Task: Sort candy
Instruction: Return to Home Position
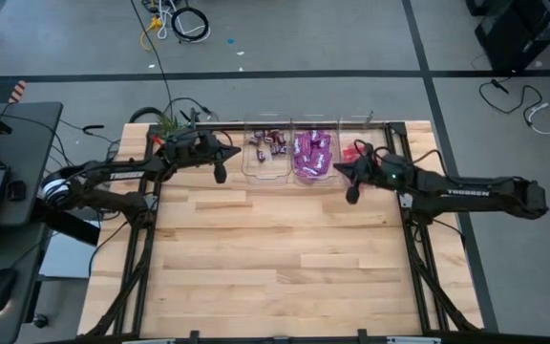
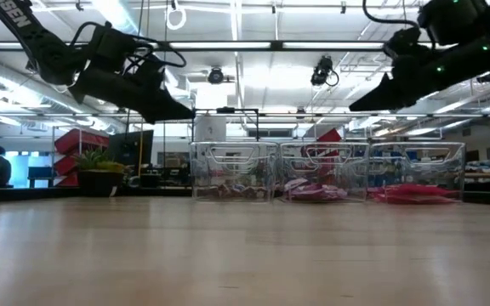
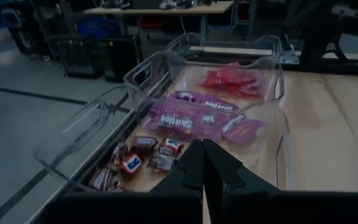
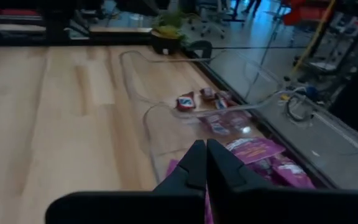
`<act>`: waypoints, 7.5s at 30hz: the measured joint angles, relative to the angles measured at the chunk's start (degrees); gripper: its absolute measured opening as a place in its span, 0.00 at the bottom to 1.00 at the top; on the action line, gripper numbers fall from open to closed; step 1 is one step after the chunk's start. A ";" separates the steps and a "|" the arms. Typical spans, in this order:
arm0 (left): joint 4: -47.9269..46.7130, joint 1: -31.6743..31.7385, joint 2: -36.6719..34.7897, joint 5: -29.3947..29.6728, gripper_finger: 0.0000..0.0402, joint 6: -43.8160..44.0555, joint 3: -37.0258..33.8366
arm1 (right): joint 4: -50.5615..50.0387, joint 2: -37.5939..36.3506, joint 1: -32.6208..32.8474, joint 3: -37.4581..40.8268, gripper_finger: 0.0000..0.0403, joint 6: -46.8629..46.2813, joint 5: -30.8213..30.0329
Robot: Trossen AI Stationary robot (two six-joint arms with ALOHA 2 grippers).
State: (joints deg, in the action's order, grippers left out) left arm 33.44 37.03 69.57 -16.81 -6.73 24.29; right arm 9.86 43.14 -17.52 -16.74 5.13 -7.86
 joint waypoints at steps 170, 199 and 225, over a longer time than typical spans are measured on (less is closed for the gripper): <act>-30.22 -29.17 -69.58 21.33 0.03 5.32 -23.87 | -8.65 -40.61 19.72 15.55 0.01 -0.02 -7.49; -30.22 -29.17 -69.58 21.33 0.03 5.32 -23.87 | -8.67 -40.61 19.71 15.55 0.01 -0.02 -7.47; -30.23 -29.16 -69.57 21.32 0.03 5.32 -23.87 | -8.66 -40.60 19.70 15.55 0.00 -0.02 -7.46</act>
State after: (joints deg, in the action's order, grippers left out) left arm 3.21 7.87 0.00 4.50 -1.41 0.43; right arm 1.20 2.53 2.18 -1.19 5.10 -15.32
